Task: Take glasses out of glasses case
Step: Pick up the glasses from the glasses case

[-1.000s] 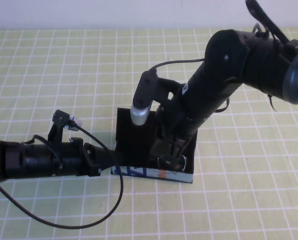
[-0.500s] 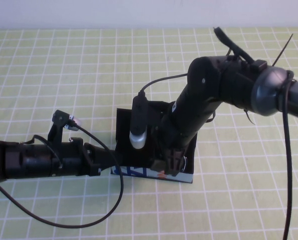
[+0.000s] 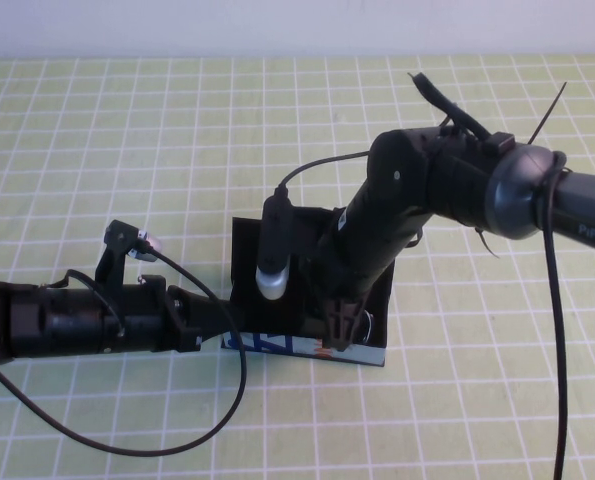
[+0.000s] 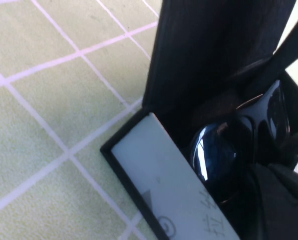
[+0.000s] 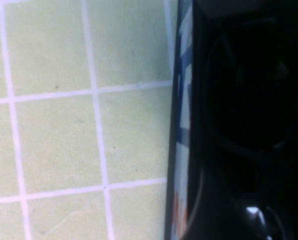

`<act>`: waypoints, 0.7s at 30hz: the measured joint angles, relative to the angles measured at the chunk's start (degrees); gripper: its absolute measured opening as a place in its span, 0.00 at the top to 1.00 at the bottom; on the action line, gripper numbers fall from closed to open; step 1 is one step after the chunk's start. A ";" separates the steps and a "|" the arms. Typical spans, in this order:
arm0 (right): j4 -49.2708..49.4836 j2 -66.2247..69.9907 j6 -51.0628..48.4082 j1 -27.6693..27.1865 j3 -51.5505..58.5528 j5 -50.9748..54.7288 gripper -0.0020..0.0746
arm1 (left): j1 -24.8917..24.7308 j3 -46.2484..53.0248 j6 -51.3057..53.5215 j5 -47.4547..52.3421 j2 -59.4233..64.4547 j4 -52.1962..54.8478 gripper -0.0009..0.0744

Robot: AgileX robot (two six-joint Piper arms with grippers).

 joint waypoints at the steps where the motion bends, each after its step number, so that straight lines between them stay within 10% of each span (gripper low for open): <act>1: -0.13 0.25 0.00 0.00 0.00 -0.09 0.54 | 0.00 0.00 -0.04 0.00 0.00 0.00 0.99; 21: -1.33 1.93 0.00 0.00 0.00 -0.43 0.72 | 0.00 0.00 -0.91 0.96 -2.16 1.21 0.99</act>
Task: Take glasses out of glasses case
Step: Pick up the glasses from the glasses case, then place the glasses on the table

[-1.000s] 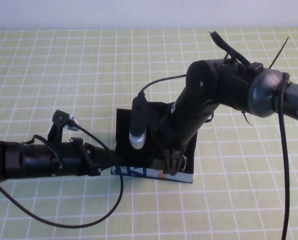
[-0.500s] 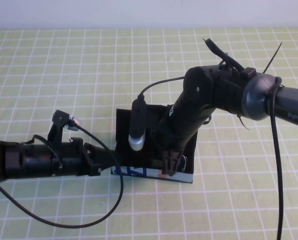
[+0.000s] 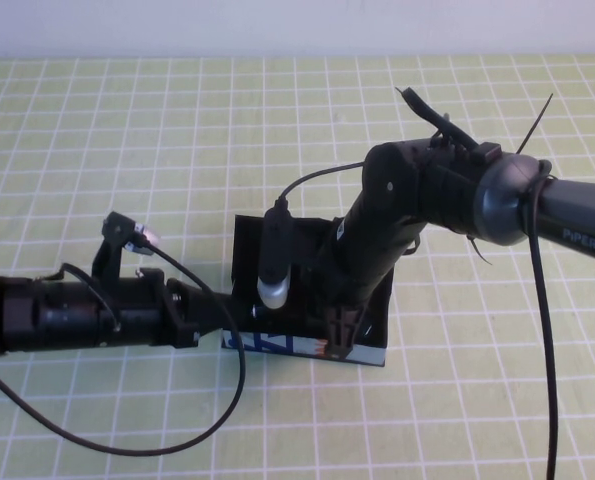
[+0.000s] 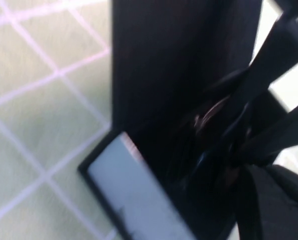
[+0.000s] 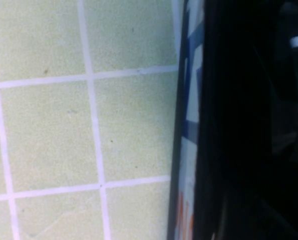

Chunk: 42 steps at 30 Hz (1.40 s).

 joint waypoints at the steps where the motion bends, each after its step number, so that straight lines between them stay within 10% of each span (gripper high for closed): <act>1: 0.00 0.00 0.00 0.14 0.00 0.00 0.75 | 0.00 0.00 -0.46 0.00 -1.10 0.23 0.99; 5: 0.23 -0.40 0.00 0.26 -0.13 0.00 0.89 | 0.00 0.00 -2.85 -0.90 -6.02 0.52 0.99; 25: -7.98 -19.20 34.19 -6.22 -0.09 11.99 0.89 | 0.00 0.00 -12.82 -9.20 -24.18 5.36 0.99; 33: -1.92 -25.79 46.56 -19.52 20.48 0.04 0.89 | 0.00 0.00 -13.53 -9.59 -26.18 5.85 0.99; 42: 5.52 -22.97 47.80 -21.25 31.88 -12.71 0.89 | 0.00 0.00 -14.34 -9.92 -26.31 6.30 0.99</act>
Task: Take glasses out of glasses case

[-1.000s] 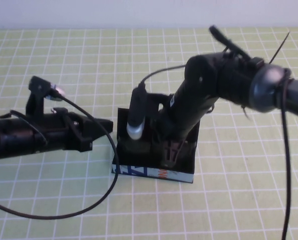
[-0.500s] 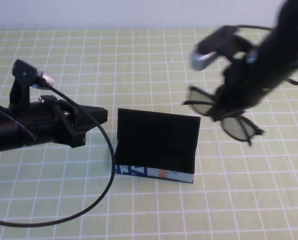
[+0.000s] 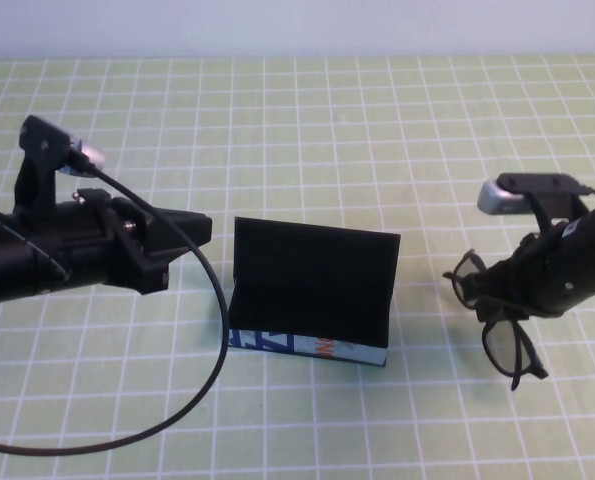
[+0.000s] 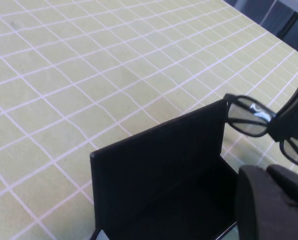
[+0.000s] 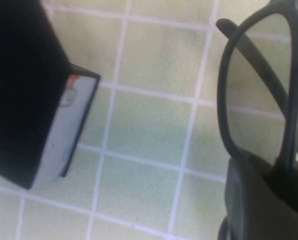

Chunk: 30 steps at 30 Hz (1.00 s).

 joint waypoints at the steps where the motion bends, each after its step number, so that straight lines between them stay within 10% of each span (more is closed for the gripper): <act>1: 0.23 0.71 0.00 0.00 0.11 -0.10 0.89 | 0.00 0.00 -0.02 0.00 0.00 0.09 0.99; 13: 0.69 2.88 0.81 0.00 0.06 0.25 0.56 | 0.00 0.00 -0.64 -0.93 0.00 0.48 0.99; 30: -4.20 -41.89 7.55 0.00 11.50 13.66 0.84 | 0.00 2.93 -5.87 -7.97 -17.92 1.60 0.99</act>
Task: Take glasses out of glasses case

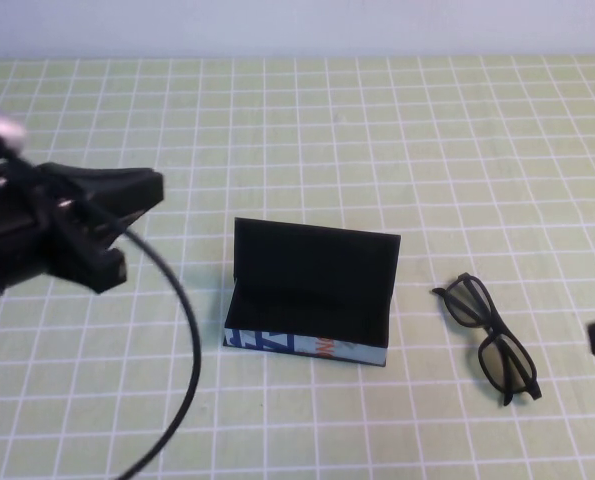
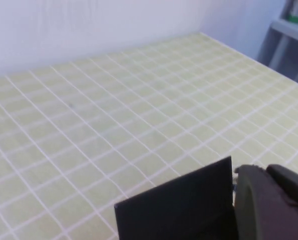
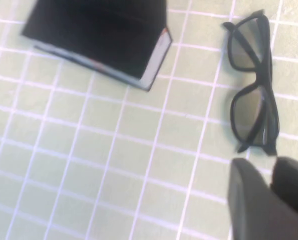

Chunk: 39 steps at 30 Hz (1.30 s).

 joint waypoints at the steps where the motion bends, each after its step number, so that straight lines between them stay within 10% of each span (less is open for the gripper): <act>1: 0.00 -2.86 0.00 0.00 1.02 0.82 0.89 | 0.00 1.14 -0.35 -1.07 -2.72 0.00 0.99; 17: 3.66 -46.70 0.00 0.00 18.53 -11.75 0.99 | 0.00 33.13 5.93 -18.23 -44.31 -7.80 0.99; 26: 5.60 -47.46 0.00 0.00 34.38 -40.85 0.99 | 0.00 42.30 6.33 -31.45 -54.90 -8.79 0.99; 39: 5.90 -47.22 0.00 0.00 47.08 -42.44 0.99 | 0.00 42.30 6.33 -32.99 -55.25 -9.28 0.99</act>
